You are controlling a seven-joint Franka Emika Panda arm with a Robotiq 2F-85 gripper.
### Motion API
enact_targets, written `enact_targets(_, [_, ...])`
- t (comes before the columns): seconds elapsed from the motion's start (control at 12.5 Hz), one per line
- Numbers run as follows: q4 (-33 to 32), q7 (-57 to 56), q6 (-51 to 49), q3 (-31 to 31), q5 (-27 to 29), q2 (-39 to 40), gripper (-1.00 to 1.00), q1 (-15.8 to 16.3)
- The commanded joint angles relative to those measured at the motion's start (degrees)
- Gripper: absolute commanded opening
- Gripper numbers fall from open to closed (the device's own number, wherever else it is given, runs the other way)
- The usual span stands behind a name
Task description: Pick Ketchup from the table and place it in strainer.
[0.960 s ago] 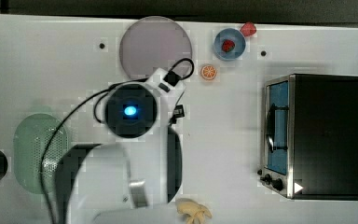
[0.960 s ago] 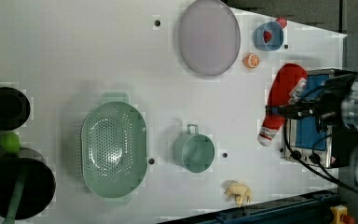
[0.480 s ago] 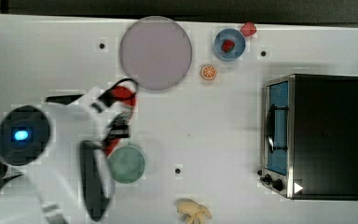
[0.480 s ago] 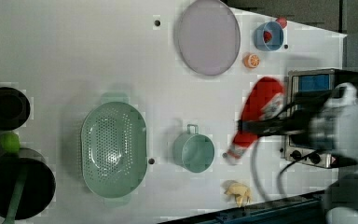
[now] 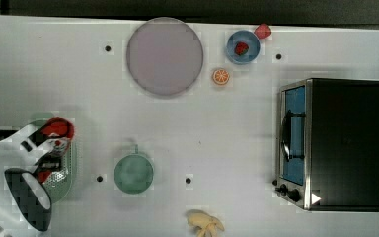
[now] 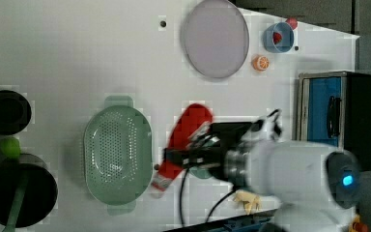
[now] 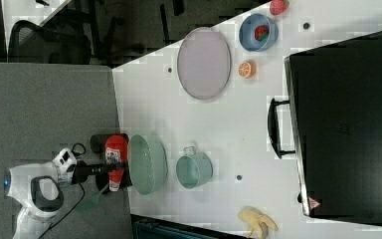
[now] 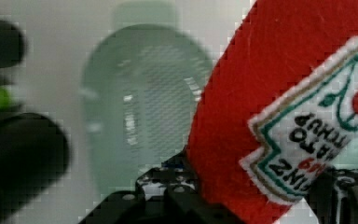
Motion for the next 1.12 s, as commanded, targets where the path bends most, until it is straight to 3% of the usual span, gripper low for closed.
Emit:
enact_targets(0.08, [0.30, 10.62, 6.22, 1.28, -0.04, 5.26, 0.23, -0.47])
enact_targets(0.24, [0.30, 10.97, 11.73, 1.47, -0.22, 10.80, 0.31, 0.40])
enact_targets(0.48, [0.26, 11.08, 18.01, 1.27, -3.74, 17.59, 0.96, 0.95])
enact_targets(0.8, [0.31, 14.33, 16.83, 0.83, -5.02, 17.07, 1.00, 0.05])
enact_targets(1.12, [0.99, 19.33, 3.33, 0.63, -4.96, 6.58, 1.00, -5.56])
